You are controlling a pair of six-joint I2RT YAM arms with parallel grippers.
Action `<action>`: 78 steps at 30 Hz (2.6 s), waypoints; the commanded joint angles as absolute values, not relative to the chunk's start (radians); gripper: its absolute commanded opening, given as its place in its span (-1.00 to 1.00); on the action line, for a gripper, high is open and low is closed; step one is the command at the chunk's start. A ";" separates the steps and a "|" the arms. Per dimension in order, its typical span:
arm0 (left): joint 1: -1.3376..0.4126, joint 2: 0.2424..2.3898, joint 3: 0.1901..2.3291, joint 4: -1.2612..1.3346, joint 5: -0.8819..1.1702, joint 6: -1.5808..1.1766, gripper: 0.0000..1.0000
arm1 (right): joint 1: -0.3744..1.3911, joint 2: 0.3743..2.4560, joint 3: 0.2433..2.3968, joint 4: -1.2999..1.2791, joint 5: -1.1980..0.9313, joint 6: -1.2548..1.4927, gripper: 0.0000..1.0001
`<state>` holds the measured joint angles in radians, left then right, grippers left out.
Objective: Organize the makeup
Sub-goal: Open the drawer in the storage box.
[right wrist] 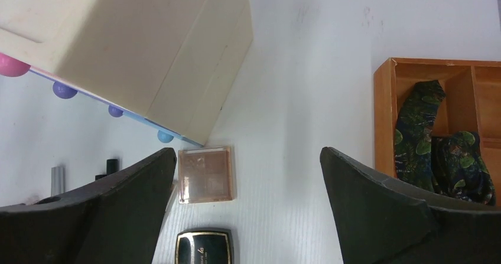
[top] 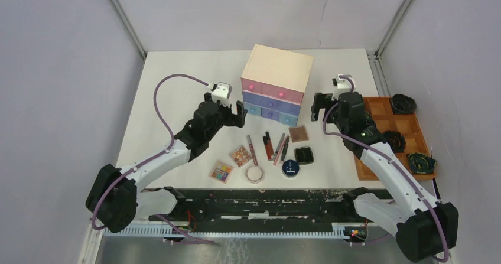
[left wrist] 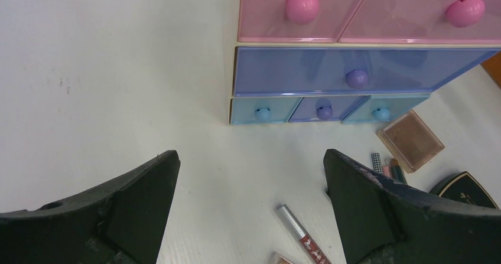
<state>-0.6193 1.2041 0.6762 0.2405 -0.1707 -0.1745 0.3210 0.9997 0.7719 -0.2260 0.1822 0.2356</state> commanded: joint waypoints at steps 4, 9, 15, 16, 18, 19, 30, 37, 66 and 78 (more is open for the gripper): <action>-0.624 1.164 0.712 0.274 -0.226 -0.224 0.98 | 0.328 0.939 0.756 -0.174 0.221 0.228 1.00; -0.624 1.145 0.737 0.235 -0.217 -0.222 0.98 | 0.328 0.920 0.752 -0.171 0.226 0.222 1.00; -0.624 1.050 0.624 0.364 -0.133 -0.152 0.98 | 0.327 0.923 0.746 -0.178 0.239 0.205 1.00; -0.624 1.042 0.614 0.374 -0.141 -0.154 0.98 | 0.328 0.923 0.744 -0.173 0.242 0.206 1.00; -0.624 1.038 0.612 0.374 -0.151 -0.155 0.98 | 0.328 0.925 0.745 -0.172 0.253 0.211 1.00; -0.624 1.038 0.611 0.371 -0.145 -0.150 1.00 | 0.328 0.926 0.747 -0.175 0.257 0.211 1.00; -0.624 1.052 0.543 0.552 -0.124 -0.131 -0.92 | 0.328 0.912 0.778 -0.201 0.278 0.181 0.28; -0.624 1.132 0.558 0.635 -0.087 -0.109 -0.90 | 0.328 0.999 0.907 -0.224 0.214 0.180 -0.83; -0.627 1.201 0.667 0.593 -0.057 -0.099 -0.86 | 0.396 1.521 1.419 -0.174 -0.172 0.216 -0.99; -0.649 1.285 0.698 0.636 -0.006 -0.100 -0.24 | 0.401 1.534 1.300 -0.131 -0.131 0.200 -0.99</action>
<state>-0.6346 1.2709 0.6388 0.5564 -0.0383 -0.1322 0.3973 1.5394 1.3361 -0.1806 -0.1604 0.2104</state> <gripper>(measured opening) 0.357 0.013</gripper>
